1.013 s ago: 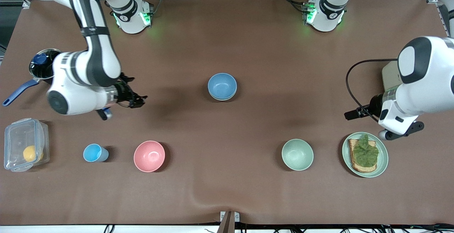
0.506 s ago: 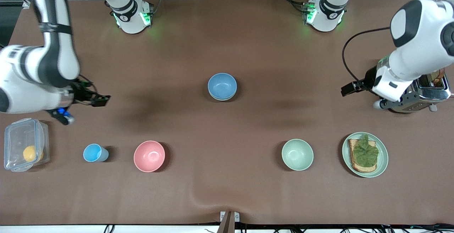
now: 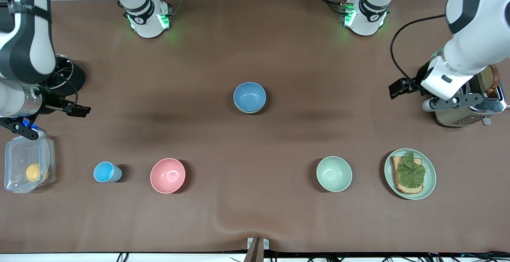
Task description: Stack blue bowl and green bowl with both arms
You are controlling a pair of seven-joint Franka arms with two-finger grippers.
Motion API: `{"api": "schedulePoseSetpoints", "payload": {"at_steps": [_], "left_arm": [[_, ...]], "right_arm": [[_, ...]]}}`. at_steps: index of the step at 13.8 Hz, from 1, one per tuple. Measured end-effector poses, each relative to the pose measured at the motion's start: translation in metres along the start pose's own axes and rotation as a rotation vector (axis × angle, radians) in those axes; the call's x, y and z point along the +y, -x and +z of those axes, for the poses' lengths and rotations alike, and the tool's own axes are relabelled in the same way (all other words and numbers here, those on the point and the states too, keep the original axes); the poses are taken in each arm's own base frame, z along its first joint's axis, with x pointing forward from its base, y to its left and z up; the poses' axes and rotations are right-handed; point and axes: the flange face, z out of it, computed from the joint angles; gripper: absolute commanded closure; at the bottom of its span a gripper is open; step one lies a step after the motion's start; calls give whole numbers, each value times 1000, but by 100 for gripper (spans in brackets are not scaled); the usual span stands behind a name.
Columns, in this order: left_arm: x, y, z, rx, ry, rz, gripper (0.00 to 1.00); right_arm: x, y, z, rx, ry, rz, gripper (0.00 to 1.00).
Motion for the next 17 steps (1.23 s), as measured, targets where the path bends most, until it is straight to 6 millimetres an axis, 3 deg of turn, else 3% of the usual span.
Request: {"api": "schedulePoseSetpoints", "payload": {"at_steps": [2,5,8,11,15,17], "left_arm": [[0,4,-23,-8,-2,42,0],[-5,16,-60,-55,-12,123,0],[-9,23,-83,-64,-22,176,0],[-11,26,-100,-48,-67,233,0],[-10,27,-104,-45,-69,262,0],[-3,30,-107,-42,-42,272,0]], "right_arm": [[-9,11,-32,61,-26,-35,0],[4,22,-71,130,-72,-34,0],[2,39,-102,216,-114,-55,0],[-3,45,-116,279,-127,-136,0],[10,41,-122,309,-129,-190,0],[1,57,-138,340,-140,-222,0]]}}
